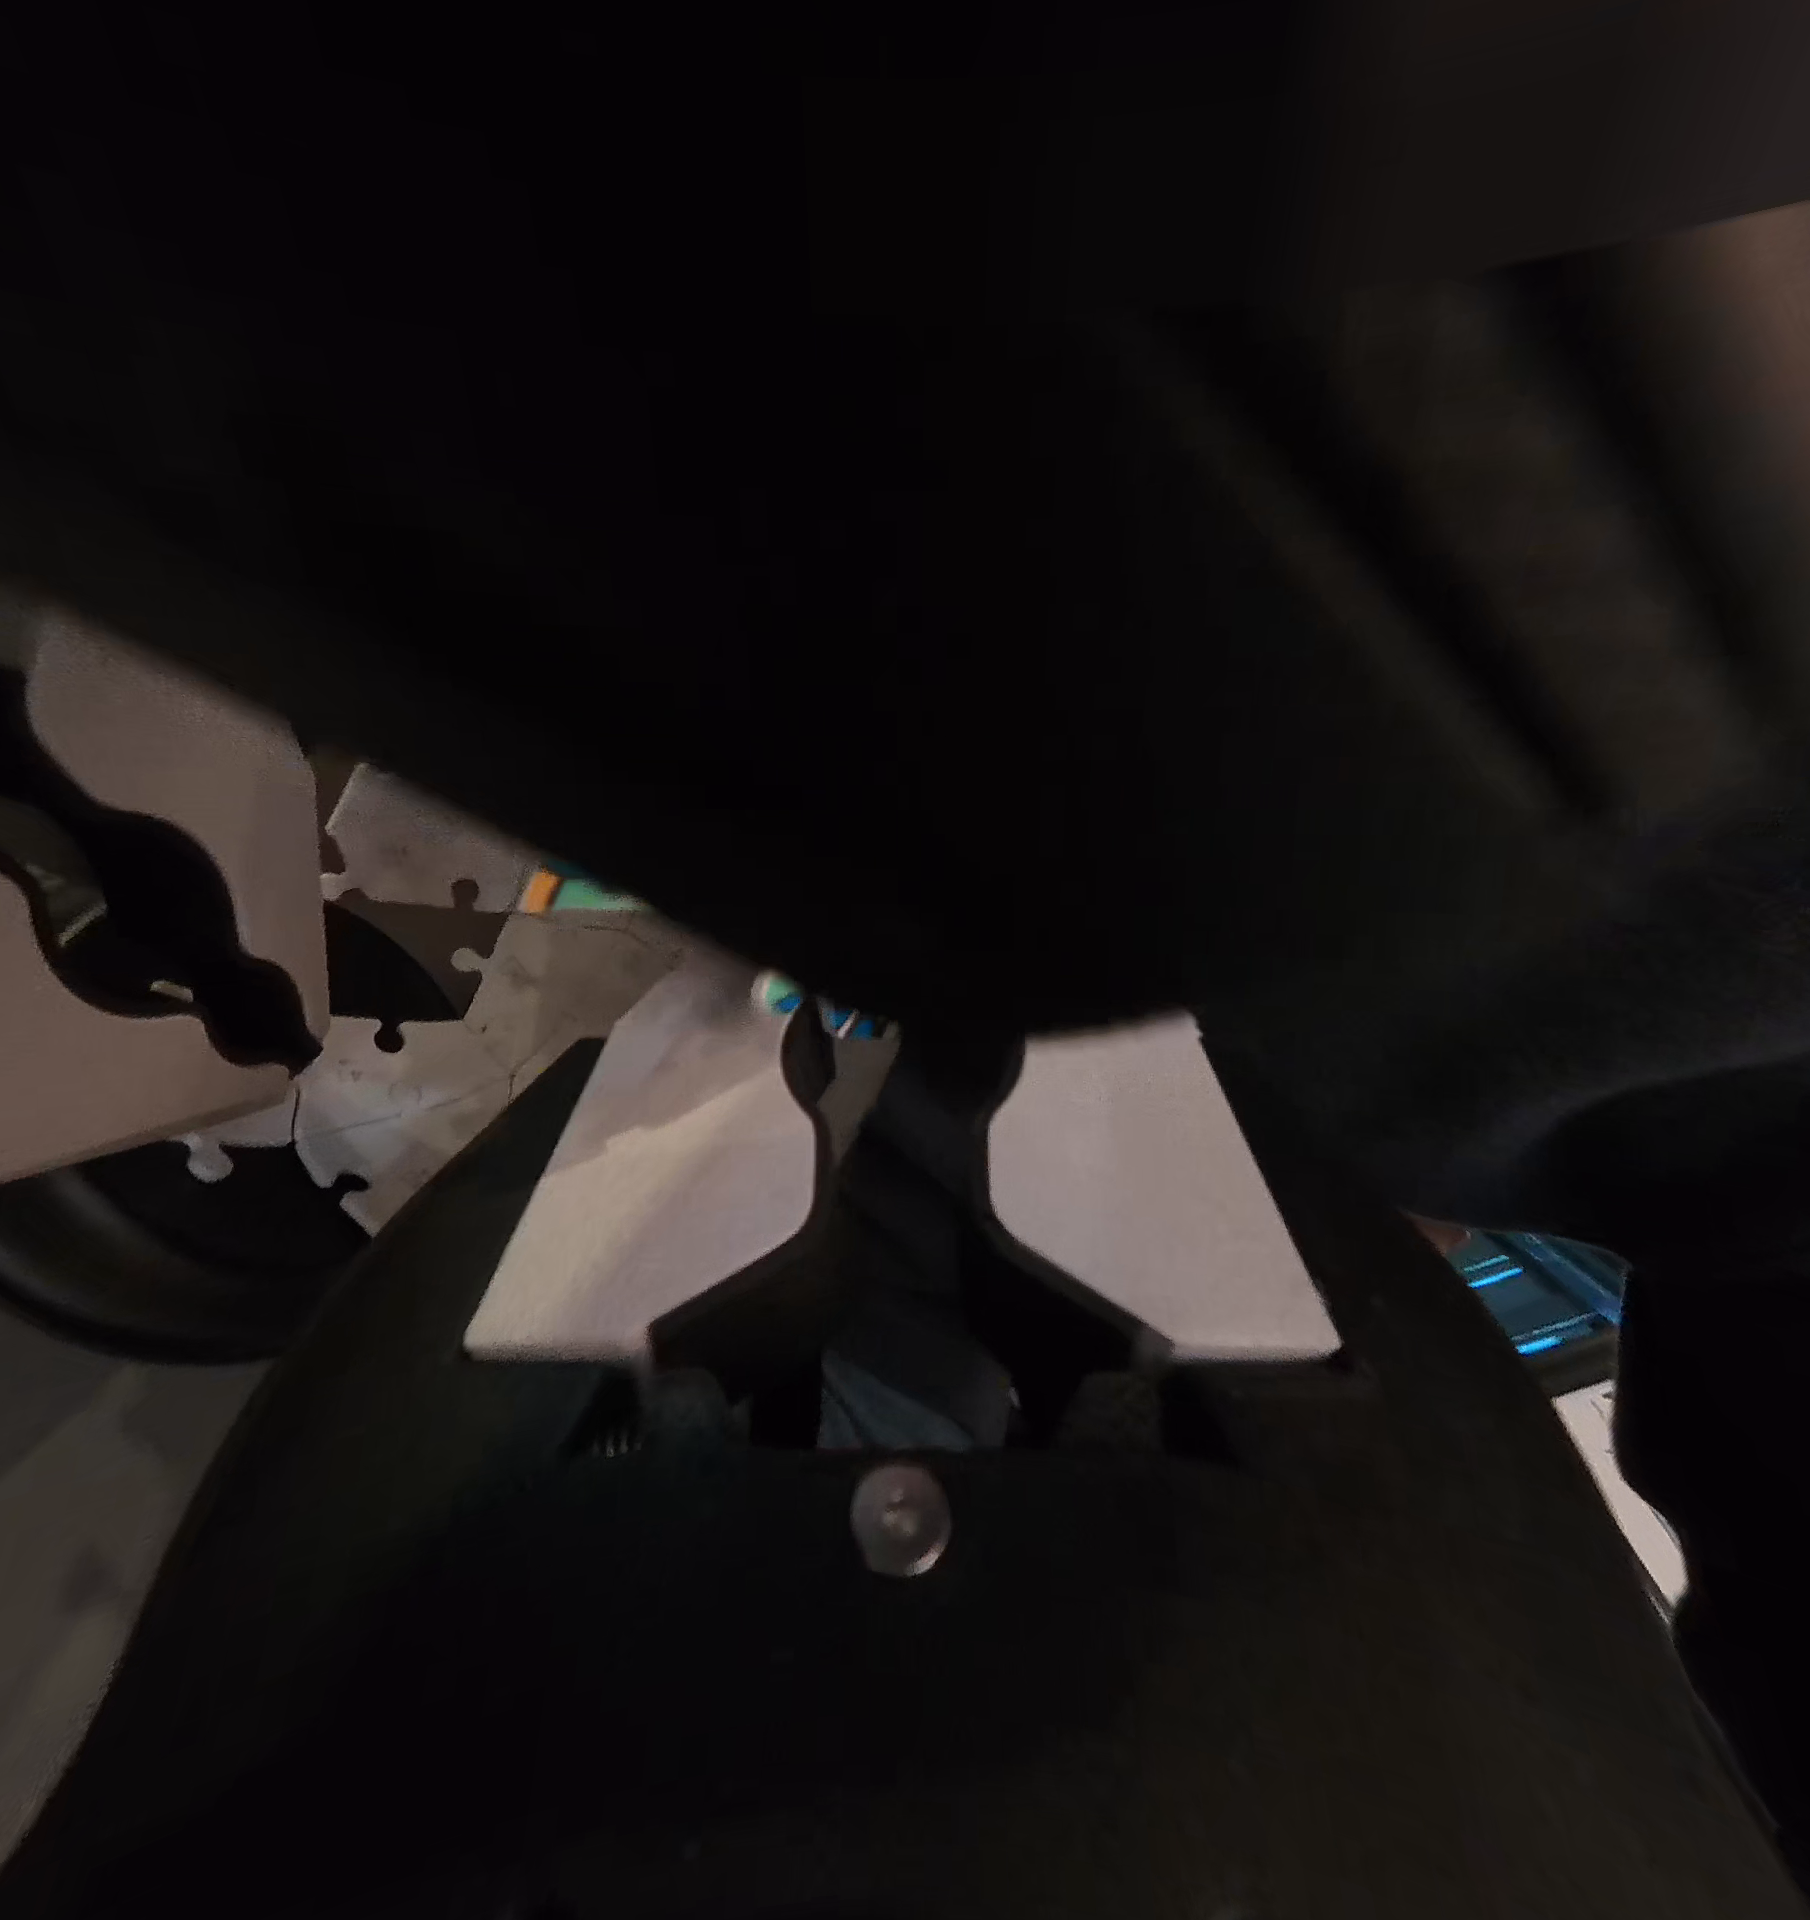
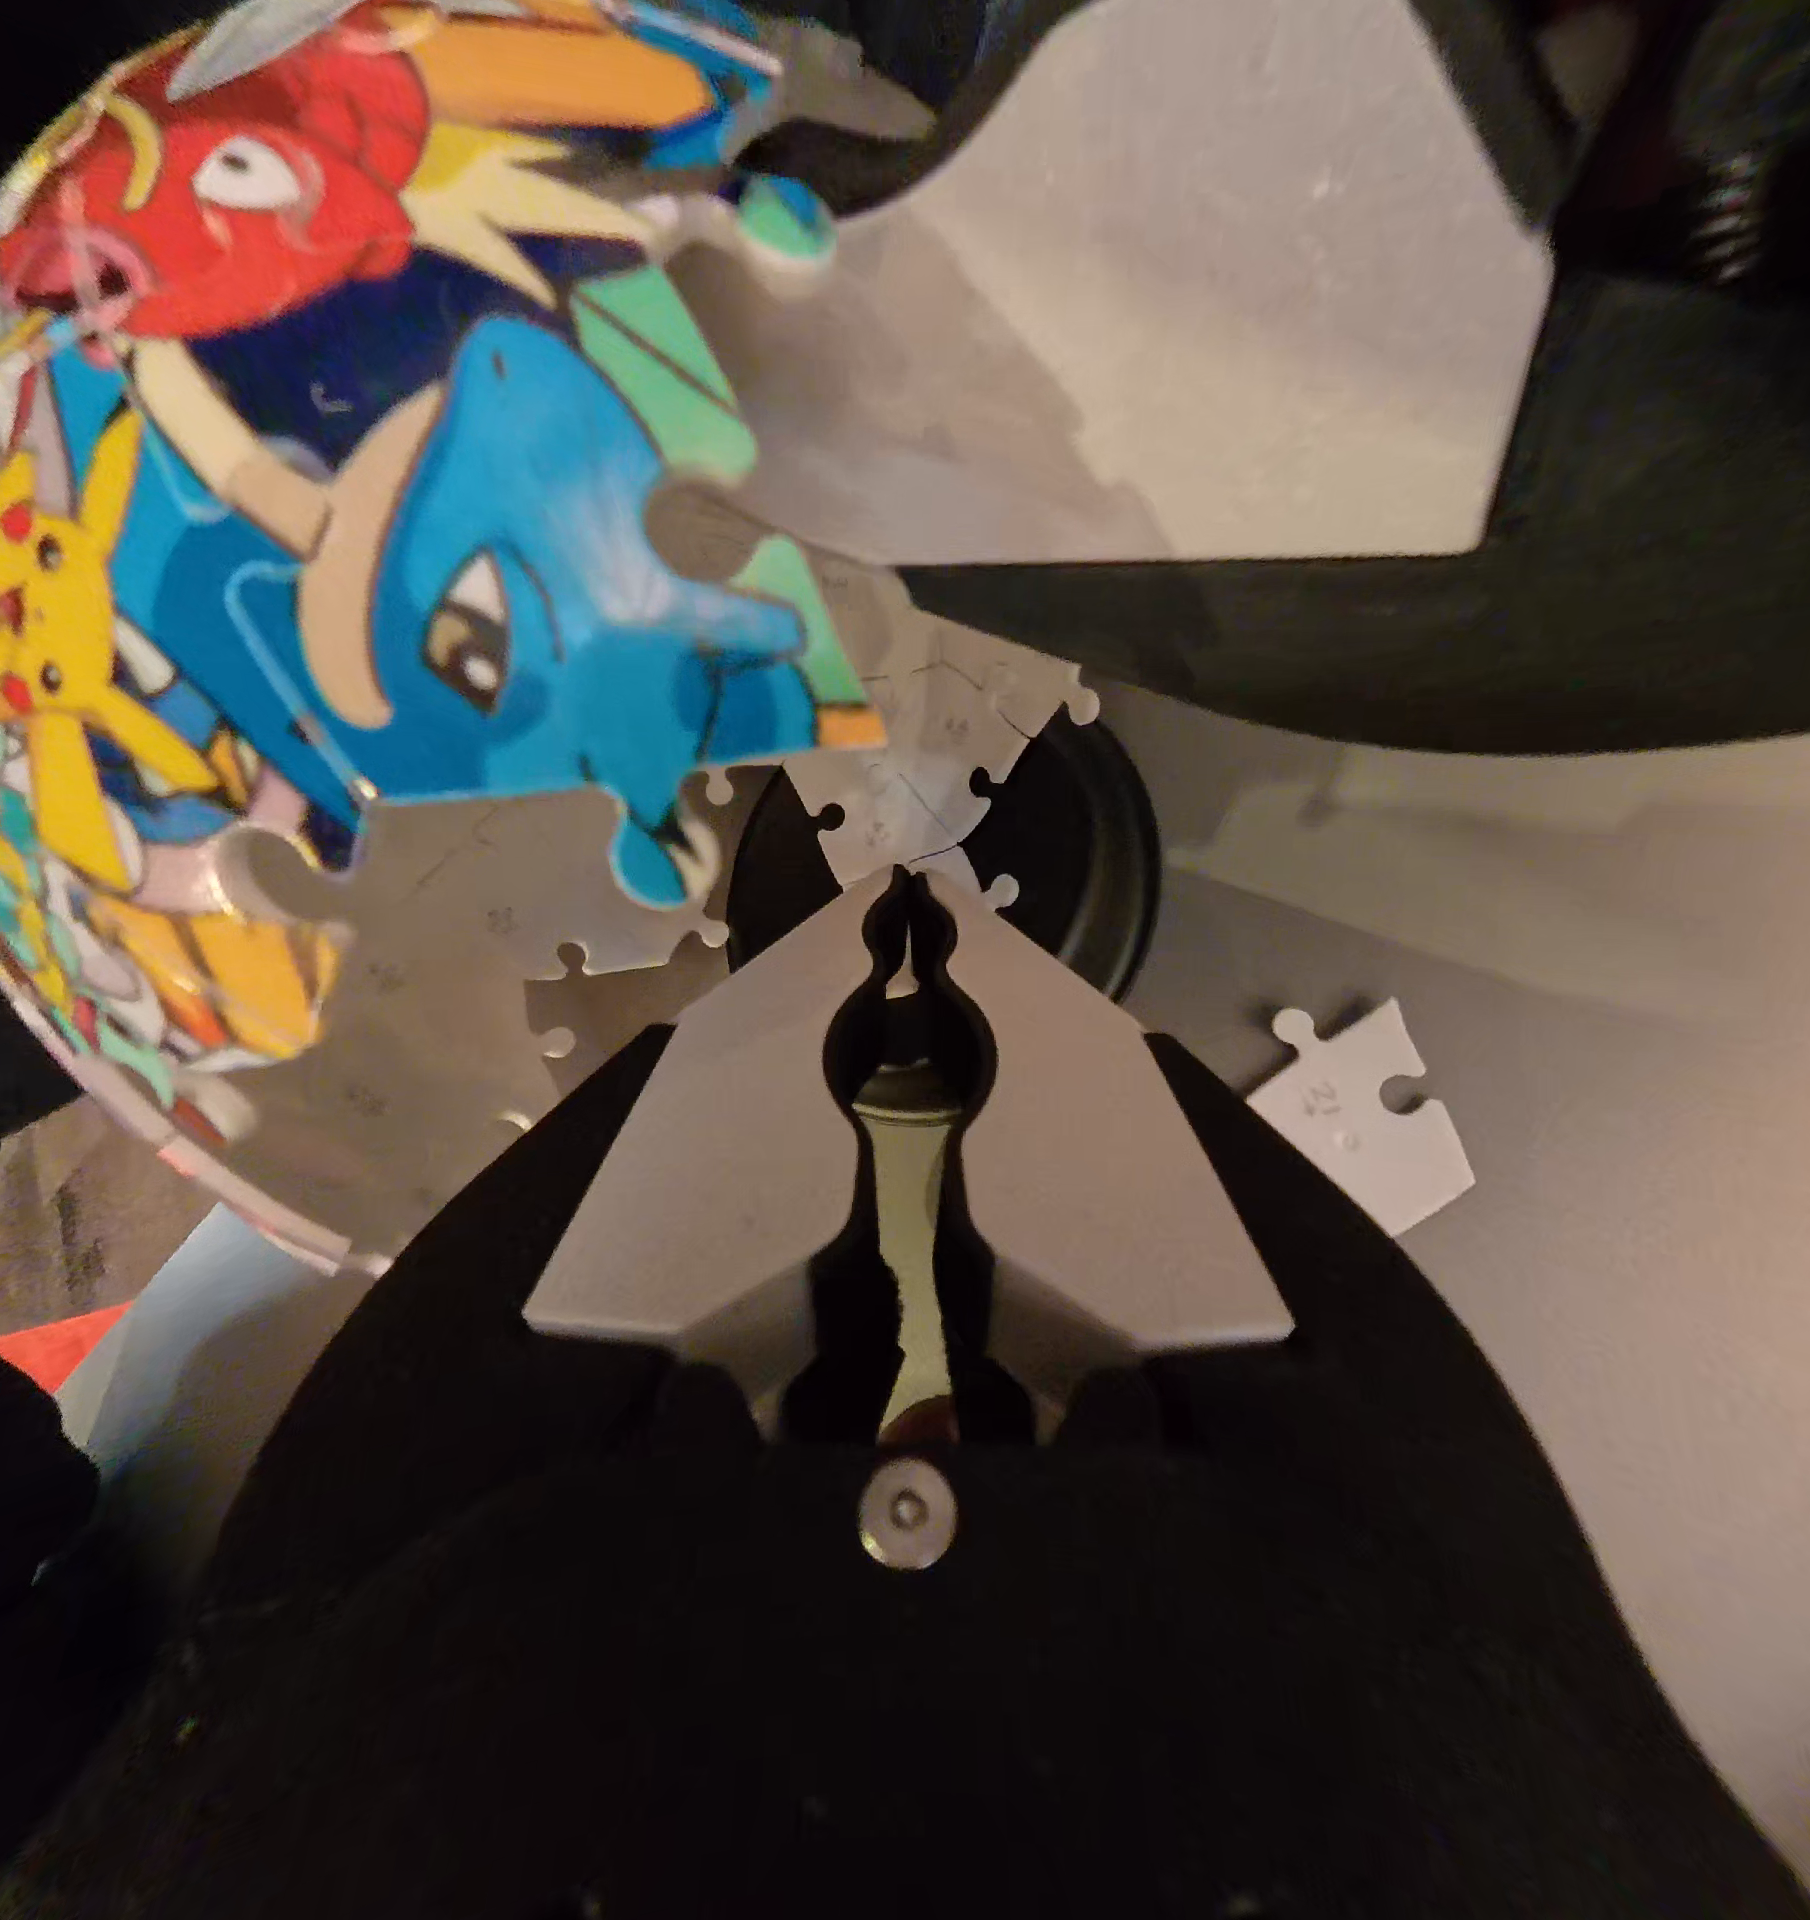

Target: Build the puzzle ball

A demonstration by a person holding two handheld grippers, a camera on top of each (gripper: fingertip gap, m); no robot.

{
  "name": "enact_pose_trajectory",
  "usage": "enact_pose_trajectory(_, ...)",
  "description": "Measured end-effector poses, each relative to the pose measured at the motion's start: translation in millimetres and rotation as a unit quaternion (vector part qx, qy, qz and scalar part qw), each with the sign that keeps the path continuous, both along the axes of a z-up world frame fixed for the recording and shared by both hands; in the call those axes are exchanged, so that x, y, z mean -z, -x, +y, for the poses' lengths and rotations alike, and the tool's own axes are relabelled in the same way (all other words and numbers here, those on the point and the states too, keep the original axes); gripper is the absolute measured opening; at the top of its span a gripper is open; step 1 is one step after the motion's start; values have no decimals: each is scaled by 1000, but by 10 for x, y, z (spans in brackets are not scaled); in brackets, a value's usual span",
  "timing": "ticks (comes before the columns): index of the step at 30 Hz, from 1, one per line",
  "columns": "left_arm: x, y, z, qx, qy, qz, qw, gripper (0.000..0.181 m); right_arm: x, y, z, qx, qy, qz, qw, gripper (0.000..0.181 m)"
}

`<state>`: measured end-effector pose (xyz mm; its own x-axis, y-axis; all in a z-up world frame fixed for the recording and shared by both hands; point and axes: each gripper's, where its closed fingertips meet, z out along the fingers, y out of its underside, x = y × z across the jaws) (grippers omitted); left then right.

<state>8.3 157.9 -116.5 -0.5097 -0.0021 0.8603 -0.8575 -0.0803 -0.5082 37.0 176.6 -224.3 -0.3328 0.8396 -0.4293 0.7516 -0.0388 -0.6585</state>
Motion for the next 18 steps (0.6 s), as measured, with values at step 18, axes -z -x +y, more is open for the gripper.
enact_pose_trajectory(18, -6, -79, 34, -101, -13, -15, 995, 17, 3, 10, -11, 0, 6, 0, 1000, 0)
